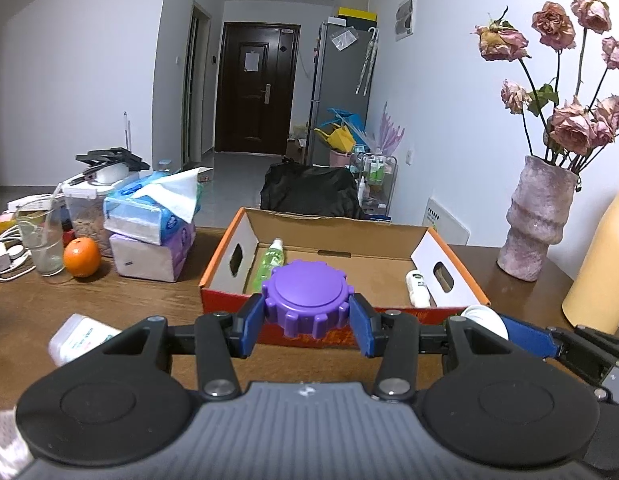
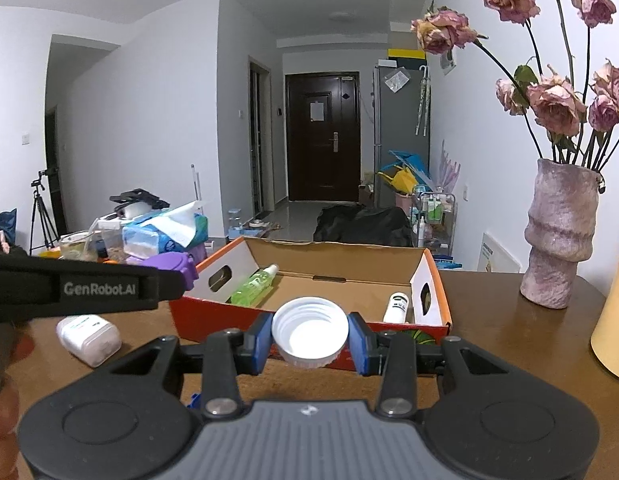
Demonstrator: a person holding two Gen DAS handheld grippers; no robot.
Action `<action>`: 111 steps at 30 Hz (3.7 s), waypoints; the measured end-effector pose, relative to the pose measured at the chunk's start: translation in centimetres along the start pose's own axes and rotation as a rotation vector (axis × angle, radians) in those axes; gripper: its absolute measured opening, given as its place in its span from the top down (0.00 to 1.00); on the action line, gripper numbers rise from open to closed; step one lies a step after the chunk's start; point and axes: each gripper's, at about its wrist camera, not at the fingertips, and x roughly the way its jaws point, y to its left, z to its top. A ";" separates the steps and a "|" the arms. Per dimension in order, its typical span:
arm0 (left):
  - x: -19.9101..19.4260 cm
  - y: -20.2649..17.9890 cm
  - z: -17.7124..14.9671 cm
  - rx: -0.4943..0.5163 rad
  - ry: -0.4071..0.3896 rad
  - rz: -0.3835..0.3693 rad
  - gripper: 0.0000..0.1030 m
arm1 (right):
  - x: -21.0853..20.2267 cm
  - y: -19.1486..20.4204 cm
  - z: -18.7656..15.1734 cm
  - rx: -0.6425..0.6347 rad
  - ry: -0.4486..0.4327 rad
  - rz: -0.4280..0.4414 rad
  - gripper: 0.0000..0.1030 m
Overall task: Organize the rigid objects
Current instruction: 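Carry the purple cap and white cap with both tools toward the red box, then lower both caps into the red box and open both tools, then withdraw both tools from the box back over the table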
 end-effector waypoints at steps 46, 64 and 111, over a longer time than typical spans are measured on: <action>17.3 -0.7 3.5 0.027 0.053 0.096 0.54 | 16.5 -5.1 3.1 0.075 0.104 -0.128 0.62; 19.6 0.4 2.9 0.049 0.105 0.131 0.30 | 19.1 -5.2 1.9 0.044 0.174 -0.167 0.44; 12.9 3.4 1.5 -0.011 0.039 0.208 0.00 | 13.0 -3.3 1.3 0.033 0.074 -0.202 0.00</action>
